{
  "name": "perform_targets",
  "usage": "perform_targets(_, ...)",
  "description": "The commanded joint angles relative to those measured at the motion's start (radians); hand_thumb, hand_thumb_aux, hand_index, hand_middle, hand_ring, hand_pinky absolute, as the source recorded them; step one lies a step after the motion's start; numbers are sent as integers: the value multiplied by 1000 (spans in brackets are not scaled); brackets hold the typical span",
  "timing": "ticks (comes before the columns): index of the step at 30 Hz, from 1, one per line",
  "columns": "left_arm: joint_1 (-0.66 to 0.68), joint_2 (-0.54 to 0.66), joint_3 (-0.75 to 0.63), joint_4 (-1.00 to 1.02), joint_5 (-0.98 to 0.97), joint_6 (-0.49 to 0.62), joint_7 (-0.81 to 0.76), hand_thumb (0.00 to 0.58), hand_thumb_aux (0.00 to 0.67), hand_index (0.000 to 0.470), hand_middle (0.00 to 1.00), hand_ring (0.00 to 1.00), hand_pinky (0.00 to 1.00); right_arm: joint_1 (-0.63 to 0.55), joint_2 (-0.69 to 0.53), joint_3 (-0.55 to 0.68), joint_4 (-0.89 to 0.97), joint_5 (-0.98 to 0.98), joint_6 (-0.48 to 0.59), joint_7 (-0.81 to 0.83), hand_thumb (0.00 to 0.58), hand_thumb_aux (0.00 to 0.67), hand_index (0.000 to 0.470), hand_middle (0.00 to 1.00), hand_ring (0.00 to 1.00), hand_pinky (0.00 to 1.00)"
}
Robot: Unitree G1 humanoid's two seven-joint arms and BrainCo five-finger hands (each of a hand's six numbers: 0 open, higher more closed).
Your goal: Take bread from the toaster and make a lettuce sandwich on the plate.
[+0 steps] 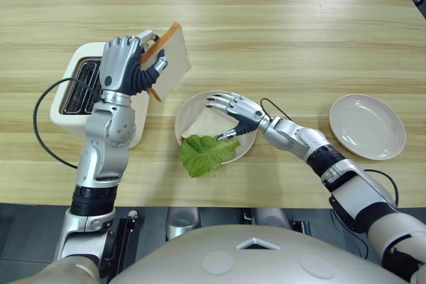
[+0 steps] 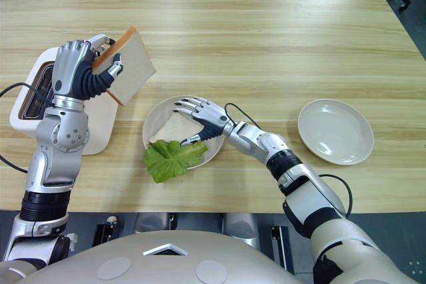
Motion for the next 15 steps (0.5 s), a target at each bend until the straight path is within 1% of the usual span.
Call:
perform_targets(1,3,-3,-16,18,11,6,-2,580,670,460,1000,1000,1000,15,4,31,-2,-20,-5,21,0,0,0,0,0,0)
perform_targets(4,3,-4,-16,18,11,5,-1,580,670,460,1000,1000,1000,24,4,45,-3,-31,-5,22,0,0,0,0,0,0)
perform_targets(5,2,-5,-16,19,12,6,-1,580,670,460,1000,1000,1000,30,3,51,-5,-34,-4,21,31,18,13,0,0,0)
perform_targets(6,1,-5,-16,19,12,6,-2,580,670,460,1000,1000,1000,33,3,55,-7,-37,-4,21,112,68,47,0,0,0)
perform_targets(7,0,-6,-16,19,13,6,-3,580,670,460,1000,1000,1000,36,2,59,-9,-40,-3,21,112,68,47,0,0,0)
perform_targets(8,-1,-6,-16,19,13,6,-3,580,670,460,1000,1000,1000,40,1,61,-11,-44,-2,20,297,202,139,0,0,0)
perform_targets(9,-1,-6,-16,20,13,6,-3,580,670,460,1000,1000,1000,46,2,65,-15,-46,-3,21,297,202,139,0,0,0)
perform_targets(10,-2,-6,-16,21,13,5,-3,580,670,460,1000,1000,1000,50,3,67,-18,-48,-3,22,485,399,274,0,0,0)
perform_targets(11,-2,-6,-16,23,13,5,-3,580,670,460,1000,1000,1000,54,4,70,-20,-50,-3,22,511,439,301,0,0,0)
perform_targets(12,-3,-5,-17,25,14,5,-2,580,670,460,1000,1000,1000,58,5,74,-22,-51,-2,23,511,439,301,0,0,0)
perform_targets(13,-4,-5,-17,27,14,5,-2,580,670,460,1000,1000,1000,61,7,77,-23,-52,-2,23,532,478,328,0,0,0)
perform_targets(15,-4,-5,-15,26,16,7,-3,580,670,460,1000,1000,1000,69,12,88,-27,-55,-3,27,535,483,332,0,0,0)
